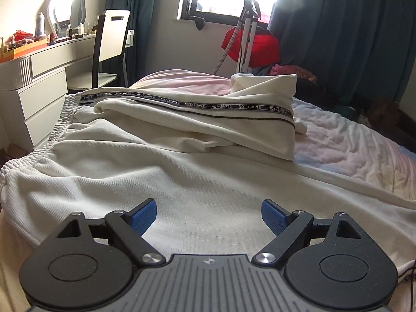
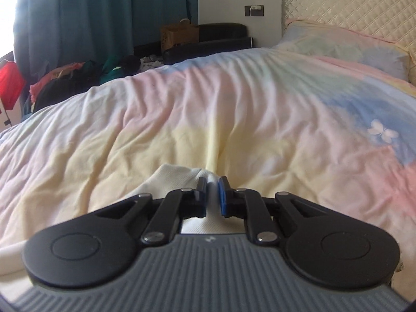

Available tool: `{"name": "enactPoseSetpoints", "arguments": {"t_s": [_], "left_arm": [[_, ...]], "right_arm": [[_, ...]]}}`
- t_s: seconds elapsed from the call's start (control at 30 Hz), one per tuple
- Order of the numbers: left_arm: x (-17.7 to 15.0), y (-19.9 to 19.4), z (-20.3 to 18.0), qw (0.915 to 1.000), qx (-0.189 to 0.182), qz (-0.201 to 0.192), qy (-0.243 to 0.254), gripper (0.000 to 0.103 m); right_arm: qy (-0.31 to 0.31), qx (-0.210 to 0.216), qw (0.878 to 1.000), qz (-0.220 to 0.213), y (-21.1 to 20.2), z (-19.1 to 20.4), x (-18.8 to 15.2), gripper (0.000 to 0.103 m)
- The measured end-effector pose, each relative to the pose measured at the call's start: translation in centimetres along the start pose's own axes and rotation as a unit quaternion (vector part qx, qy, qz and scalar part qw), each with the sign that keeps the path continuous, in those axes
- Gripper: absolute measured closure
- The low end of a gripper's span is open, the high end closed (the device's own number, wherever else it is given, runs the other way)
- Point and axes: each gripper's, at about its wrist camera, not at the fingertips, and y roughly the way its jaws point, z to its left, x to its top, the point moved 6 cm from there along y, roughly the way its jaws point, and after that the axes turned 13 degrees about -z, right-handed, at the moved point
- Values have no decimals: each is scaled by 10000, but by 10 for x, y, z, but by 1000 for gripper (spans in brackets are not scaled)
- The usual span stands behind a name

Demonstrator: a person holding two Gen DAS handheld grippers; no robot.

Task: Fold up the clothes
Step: 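Open the right tool and move both tools back over the folded sweatpants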

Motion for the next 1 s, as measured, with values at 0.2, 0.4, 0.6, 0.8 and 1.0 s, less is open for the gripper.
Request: {"name": "enactPoseSetpoints", "arguments": {"t_s": [0.2, 0.4, 0.6, 0.8, 1.0], "left_arm": [[3, -2, 0, 9998, 54, -162, 39, 14], [7, -9, -3, 9991, 23, -394, 124, 14], [7, -18, -7, 9978, -17, -596, 278, 14], [10, -33, -10, 9938, 58, -925, 607, 14], [13, -53, -16, 9914, -56, -1049, 780, 14]], "right_arm": [[101, -393, 9983, -416, -34, -7, 20, 85], [209, 273, 9925, -1176, -97, 0, 58, 0], [493, 1436, 9813, -1185, -161, 15, 74, 0], [849, 2241, 9672, -841, -213, 27, 59, 0], [857, 2507, 9627, -550, -246, 40, 44, 0]]}}
